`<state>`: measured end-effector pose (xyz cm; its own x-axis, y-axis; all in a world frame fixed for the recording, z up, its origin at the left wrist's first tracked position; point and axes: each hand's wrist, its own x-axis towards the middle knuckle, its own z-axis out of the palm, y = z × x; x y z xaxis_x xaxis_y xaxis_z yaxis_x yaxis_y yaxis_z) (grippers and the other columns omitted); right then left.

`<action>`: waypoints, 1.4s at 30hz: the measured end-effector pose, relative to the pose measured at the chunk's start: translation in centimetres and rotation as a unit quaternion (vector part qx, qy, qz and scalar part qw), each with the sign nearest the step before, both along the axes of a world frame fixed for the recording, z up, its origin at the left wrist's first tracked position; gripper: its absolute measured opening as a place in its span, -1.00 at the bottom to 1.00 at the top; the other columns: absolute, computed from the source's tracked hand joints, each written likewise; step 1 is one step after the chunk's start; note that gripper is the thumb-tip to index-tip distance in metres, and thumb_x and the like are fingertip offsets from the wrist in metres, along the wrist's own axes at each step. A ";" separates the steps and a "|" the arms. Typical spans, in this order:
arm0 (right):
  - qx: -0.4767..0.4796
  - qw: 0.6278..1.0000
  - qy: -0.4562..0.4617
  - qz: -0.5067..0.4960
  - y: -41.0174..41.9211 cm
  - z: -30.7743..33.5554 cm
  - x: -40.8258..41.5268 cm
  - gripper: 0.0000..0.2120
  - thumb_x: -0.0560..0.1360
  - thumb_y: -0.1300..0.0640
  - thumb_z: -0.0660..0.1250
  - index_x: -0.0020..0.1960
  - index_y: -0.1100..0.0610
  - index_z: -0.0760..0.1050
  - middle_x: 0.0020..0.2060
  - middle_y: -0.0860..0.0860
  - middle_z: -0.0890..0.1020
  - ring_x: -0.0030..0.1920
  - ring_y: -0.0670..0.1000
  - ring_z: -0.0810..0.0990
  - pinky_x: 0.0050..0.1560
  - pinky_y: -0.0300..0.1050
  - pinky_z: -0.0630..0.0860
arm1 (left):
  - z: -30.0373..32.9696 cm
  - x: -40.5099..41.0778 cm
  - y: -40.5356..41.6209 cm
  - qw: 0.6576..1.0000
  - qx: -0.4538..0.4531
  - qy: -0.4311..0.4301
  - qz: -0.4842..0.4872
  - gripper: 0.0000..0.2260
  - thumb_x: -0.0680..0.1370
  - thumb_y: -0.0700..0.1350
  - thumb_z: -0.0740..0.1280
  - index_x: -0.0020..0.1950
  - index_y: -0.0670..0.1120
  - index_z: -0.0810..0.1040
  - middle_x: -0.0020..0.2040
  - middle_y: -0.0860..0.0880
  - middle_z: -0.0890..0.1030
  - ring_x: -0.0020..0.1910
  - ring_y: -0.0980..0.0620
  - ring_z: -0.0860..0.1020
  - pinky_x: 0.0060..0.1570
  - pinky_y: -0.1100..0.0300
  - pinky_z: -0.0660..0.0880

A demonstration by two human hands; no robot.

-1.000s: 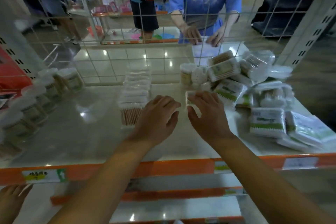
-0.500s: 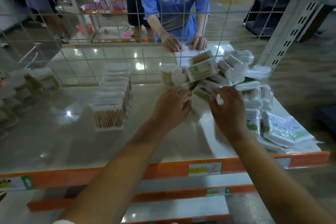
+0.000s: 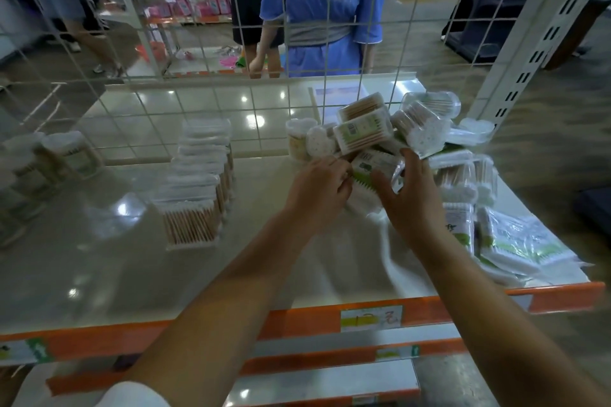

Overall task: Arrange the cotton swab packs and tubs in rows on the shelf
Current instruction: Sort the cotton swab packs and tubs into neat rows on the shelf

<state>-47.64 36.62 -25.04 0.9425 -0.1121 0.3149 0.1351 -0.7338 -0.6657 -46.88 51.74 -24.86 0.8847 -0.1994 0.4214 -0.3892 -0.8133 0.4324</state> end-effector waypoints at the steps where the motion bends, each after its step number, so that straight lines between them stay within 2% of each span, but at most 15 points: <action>1: 0.009 1.000 -0.002 0.002 0.1 -0.1 0.1 -0.48 0.50 -0.04 0.29 0.36 0.14 0.26 0.22 0.15 0.44 0.19 0.14 0.44 -0.01 -0.10 0.35 | 0.0 0.0 0.0 1.000 -0.003 0.002 -0.001 -0.84 0.52 -0.14 0.28 0.02 -0.17 0.58 -0.01 -0.11 0.60 0.00 -0.09 0.52 -0.03 0.03 0.46; 9: 0.031 0.999 -0.041 -0.003 0.2 -0.5 -0.5 -0.46 0.46 0.02 0.36 0.36 0.14 0.28 0.18 0.12 0.47 0.15 0.10 0.45 -0.03 -0.10 0.36 | -0.3 -0.5 0.3 0.999 -0.016 0.006 -0.030 -0.84 0.53 -0.16 0.29 0.07 -0.16 0.57 0.04 -0.11 0.60 0.02 -0.09 0.53 -0.01 0.00 0.48; 14: 0.083 0.991 -0.103 0.025 0.7 -0.2 -1.7 -0.48 0.43 0.18 0.41 0.33 0.18 0.33 0.10 0.11 0.48 -0.01 0.05 0.50 -0.15 -0.09 0.49 | -0.2 -1.7 1.1 0.998 -0.040 0.009 -0.057 -0.82 0.52 -0.15 0.32 0.08 -0.18 0.59 -0.01 -0.11 0.63 -0.04 -0.05 0.56 -0.07 0.14 0.46; 17: 0.137 0.979 -0.149 0.038 1.2 -0.1 -2.7 -0.52 0.42 0.19 0.40 0.30 0.17 0.36 0.02 0.02 0.47 -0.10 -0.01 0.54 -0.23 -0.30 0.49 | -0.3 -2.9 2.1 0.993 -0.096 0.041 -0.052 -0.81 0.51 -0.16 0.33 0.11 -0.16 0.58 0.01 -0.07 0.62 -0.03 0.03 0.55 -0.05 0.21 0.47; 19: 0.190 0.969 -0.150 0.042 1.9 0.2 -3.6 -0.55 0.43 0.24 0.40 0.27 0.10 0.36 -0.02 -0.05 0.48 -0.14 -0.14 0.55 -0.27 -0.43 0.48 | -0.4 -3.7 3.0 0.987 -0.136 0.075 -0.048 -0.81 0.52 -0.16 0.32 0.12 -0.14 0.57 0.01 -0.01 0.61 -0.05 0.10 0.54 -0.08 0.33 0.45; 22: 0.240 0.961 -0.128 0.049 3.2 0.7 -4.8 -0.55 0.44 0.30 0.38 0.24 0.03 0.33 -0.08 -0.21 0.48 -0.14 -0.16 0.58 -0.24 -0.37 0.54 | -0.1 -5.0 4.7 0.968 -0.207 0.132 -0.046 -0.82 0.52 -0.11 0.33 0.12 -0.03 0.55 -0.09 0.11 0.58 -0.11 0.19 0.54 -0.19 0.49 0.38; 25: 0.287 0.950 -0.101 0.069 4.7 0.8 -5.6 -0.57 0.44 0.32 0.37 0.22 0.04 0.34 -0.07 -0.19 0.49 -0.09 -0.06 0.60 -0.20 -0.29 0.58 | 0.2 -6.2 6.3 0.937 -0.285 0.196 -0.058 -0.84 0.49 -0.08 0.37 0.02 0.11 0.49 -0.15 0.13 0.59 -0.16 0.22 0.55 -0.16 0.38 0.46; 28: 0.318 0.941 -0.080 0.089 6.4 0.6 -6.6 -0.57 0.44 0.32 0.37 0.21 0.00 0.33 -0.04 -0.18 0.51 -0.09 -0.07 0.60 -0.20 -0.30 0.58 | 0.4 -7.6 7.6 0.896 -0.366 0.245 -0.058 -0.78 0.41 -0.04 0.45 -0.01 0.13 0.51 -0.12 0.01 0.63 -0.10 0.09 0.59 -0.04 0.20 0.52; 29: 0.321 0.939 -0.077 0.094 7.0 0.5 -6.9 -0.57 0.44 0.32 0.36 0.20 0.00 0.33 -0.04 -0.18 0.51 -0.09 -0.09 0.60 -0.20 -0.31 0.57 | 0.4 -8.0 8.0 0.885 -0.386 0.252 -0.061 -0.78 0.40 -0.07 0.45 -0.01 0.13 0.52 -0.12 -0.01 0.63 -0.11 0.08 0.59 -0.04 0.19 0.53; 32: 0.335 0.933 -0.071 0.113 8.5 0.3 -7.3 -0.59 0.44 0.34 0.36 0.21 0.09 0.34 -0.02 -0.10 0.52 -0.12 -0.18 0.59 -0.23 -0.37 0.54 | 0.5 -8.9 9.3 0.873 -0.413 0.253 -0.056 -0.75 0.44 -0.23 0.41 -0.03 0.10 0.51 -0.16 0.02 0.61 -0.19 0.16 0.57 -0.14 0.26 0.51; 35: 0.339 0.929 -0.066 0.133 9.8 0.4 -7.5 -0.59 0.44 0.35 0.36 0.19 0.07 0.32 -0.02 -0.09 0.51 -0.13 -0.30 0.57 -0.25 -0.41 0.51 | 0.5 -9.6 10.5 0.860 -0.443 0.249 -0.054 -0.73 0.43 -0.29 0.40 -0.04 0.07 0.52 -0.19 0.04 0.60 -0.20 0.13 0.57 -0.18 0.26 0.51; 38: 0.340 0.927 -0.073 0.139 11.1 0.7 -7.6 -0.58 0.44 0.35 0.36 0.18 0.02 0.32 -0.03 -0.14 0.49 -0.15 -0.32 0.57 -0.25 -0.42 0.50 | 0.8 -10.0 11.5 0.842 -0.477 0.248 -0.056 -0.74 0.43 -0.32 0.38 -0.03 0.02 0.52 -0.19 0.03 0.59 -0.25 0.20 0.57 -0.24 0.35 0.49; 42: 0.348 0.924 -0.072 0.141 12.5 0.9 -7.6 -0.56 0.43 0.38 0.35 0.16 0.02 0.32 -0.02 -0.09 0.49 -0.16 -0.29 0.58 -0.26 -0.37 0.53 | 1.0 -10.3 12.4 0.825 -0.507 0.244 -0.052 -0.76 0.44 -0.31 0.38 0.03 -0.04 0.52 -0.12 -0.01 0.61 -0.23 0.21 0.58 -0.23 0.34 0.52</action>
